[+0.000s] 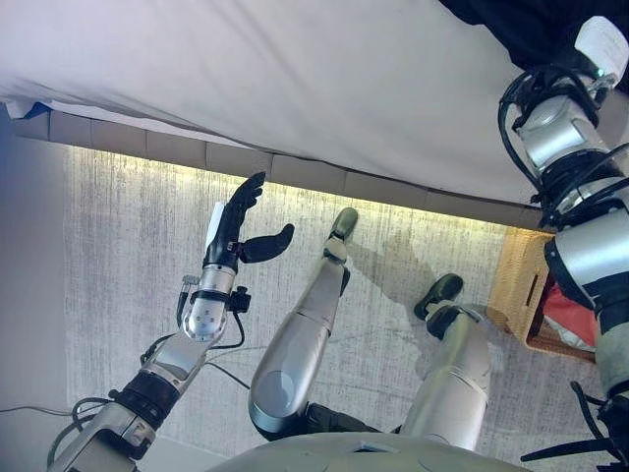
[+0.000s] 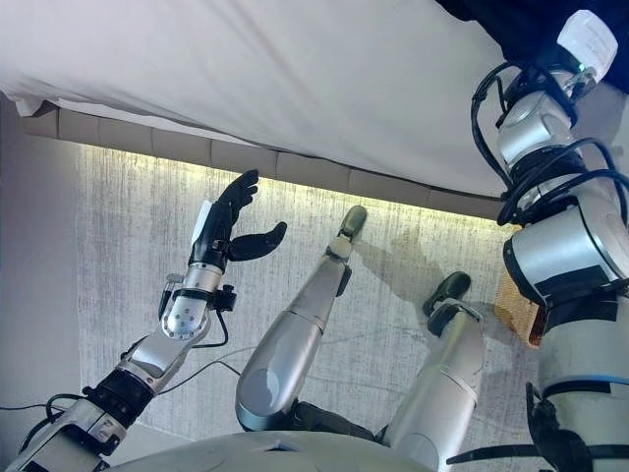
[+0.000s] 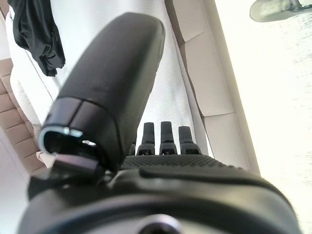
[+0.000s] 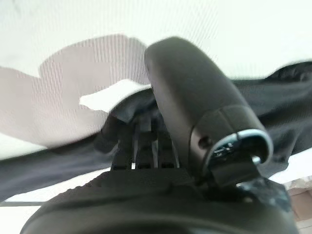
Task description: Pick up the clothes from the bed and place them into the basket
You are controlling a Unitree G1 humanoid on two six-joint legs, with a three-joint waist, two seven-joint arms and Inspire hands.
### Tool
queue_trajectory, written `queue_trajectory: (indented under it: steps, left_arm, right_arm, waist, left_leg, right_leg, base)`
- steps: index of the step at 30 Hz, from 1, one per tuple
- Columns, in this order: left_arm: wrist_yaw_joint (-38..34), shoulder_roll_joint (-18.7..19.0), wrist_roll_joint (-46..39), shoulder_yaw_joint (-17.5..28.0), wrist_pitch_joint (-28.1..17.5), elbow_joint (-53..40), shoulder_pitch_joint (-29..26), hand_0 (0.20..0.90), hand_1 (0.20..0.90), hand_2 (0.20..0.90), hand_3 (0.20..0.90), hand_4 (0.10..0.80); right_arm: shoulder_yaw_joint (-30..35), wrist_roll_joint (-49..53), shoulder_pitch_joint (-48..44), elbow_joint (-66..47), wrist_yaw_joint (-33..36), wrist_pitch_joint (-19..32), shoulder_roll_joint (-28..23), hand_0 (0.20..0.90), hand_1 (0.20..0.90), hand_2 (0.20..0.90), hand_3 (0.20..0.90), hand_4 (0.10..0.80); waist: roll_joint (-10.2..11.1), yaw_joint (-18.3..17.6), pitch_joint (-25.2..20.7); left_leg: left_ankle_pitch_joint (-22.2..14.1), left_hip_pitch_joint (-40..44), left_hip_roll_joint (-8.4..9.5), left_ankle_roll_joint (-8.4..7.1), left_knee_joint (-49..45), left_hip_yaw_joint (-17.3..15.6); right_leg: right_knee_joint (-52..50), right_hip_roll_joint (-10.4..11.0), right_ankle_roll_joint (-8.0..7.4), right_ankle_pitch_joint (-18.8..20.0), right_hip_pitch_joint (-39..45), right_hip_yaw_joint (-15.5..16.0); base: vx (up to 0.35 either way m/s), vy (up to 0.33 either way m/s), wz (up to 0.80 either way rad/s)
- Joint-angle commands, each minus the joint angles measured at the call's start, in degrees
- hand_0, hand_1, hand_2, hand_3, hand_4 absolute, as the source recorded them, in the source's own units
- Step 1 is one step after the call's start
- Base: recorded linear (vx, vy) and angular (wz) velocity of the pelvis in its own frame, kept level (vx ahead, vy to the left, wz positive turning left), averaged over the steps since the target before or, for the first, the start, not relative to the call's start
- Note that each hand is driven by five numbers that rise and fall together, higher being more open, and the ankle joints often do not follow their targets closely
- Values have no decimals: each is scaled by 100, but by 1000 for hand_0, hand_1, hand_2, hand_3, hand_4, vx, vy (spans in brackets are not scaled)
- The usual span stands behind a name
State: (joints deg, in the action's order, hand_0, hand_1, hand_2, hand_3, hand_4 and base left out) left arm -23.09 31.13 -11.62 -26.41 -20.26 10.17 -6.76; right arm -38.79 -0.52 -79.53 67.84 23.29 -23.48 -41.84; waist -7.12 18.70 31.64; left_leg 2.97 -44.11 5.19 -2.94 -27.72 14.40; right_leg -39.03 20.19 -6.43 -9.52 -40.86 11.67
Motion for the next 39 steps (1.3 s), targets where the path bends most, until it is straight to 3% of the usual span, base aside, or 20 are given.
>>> queue_trajectory:
  steps: [1, 15, 18, 26, 28, 36, 39]
  left_arm:
    - [11, 284, -157, 493, -594, -571, 142, 900, 900, 900, 900, 800]
    - [82, 330, -256, 612, -558, -510, 135, 900, 900, 900, 900, 800]
    - [98, 311, -265, 650, -522, -454, 91, 900, 900, 900, 900, 800]
    - [124, 268, -189, 726, -234, -167, -130, 900, 900, 900, 900, 800]
    - [119, 246, -137, 735, -80, -76, -134, 900, 900, 900, 900, 800]
    - [368, 169, -396, 782, 288, 204, 48, 900, 900, 900, 900, 800]
    - [544, 149, -538, 844, 473, 269, 236, 900, 900, 900, 900, 800]
  right_arm:
    - [-389, -3, -391, -34, 175, -130, -604, 300, 300, 300, 200, 100]
    - [-264, -7, -408, -94, 185, 97, -754, 300, 300, 300, 200, 100]
    - [-192, -41, -271, -234, 188, 368, -744, 300, 300, 300, 200, 100]
    - [212, 262, 384, -1626, 478, 979, -839, 300, 300, 300, 200, 100]
    - [364, 324, 674, -2112, 542, 1122, -975, 300, 300, 300, 200, 100]
    - [833, 385, 1081, -2607, 649, 1454, -1462, 300, 300, 300, 200, 100]
    - [1119, 373, 1237, -2775, 607, 1464, -1725, 300, 300, 300, 200, 100]
  waist:
    - [-47, 171, -185]
    - [162, 99, -185]
    - [254, 49, -185]
    - [582, -209, -185]
    - [711, -344, -393]
    - [907, -659, -1099]
    - [1006, -818, -1556]
  left_leg:
    - [-744, 86, 13, 507, -285, -243]
    - [-696, 1039, -210, 469, 211, -332]
    - [-685, 1503, -286, 444, 424, -373]
    - [-500, 2725, -531, 363, 1107, -609]
    - [-502, 3090, -625, 329, 1345, -742]
    - [-477, 3833, -804, 232, 1904, -995]
    - [-390, 4209, -917, 172, 2298, -1153]
  right_leg:
    - [-516, -507, 460, -157, -28, 25]
    - [72, -491, 440, -51, 897, 142]
    - [378, -483, 420, 22, 1339, 164]
    - [1420, -457, 346, 435, 2582, 178]
    - [1839, -471, 284, 541, 2999, 134]
    - [2794, -574, 150, 843, 3853, -39]
    - [3211, -651, 55, 1006, 4145, -155]
  base:
    - [0, 0, 0]
    - [-9, 4, -4]
    - [16, 9, -9]
    - [19, -2, -16]
    - [69, -14, -17]
    - [72, -4, -18]
    - [129, -5, -27]
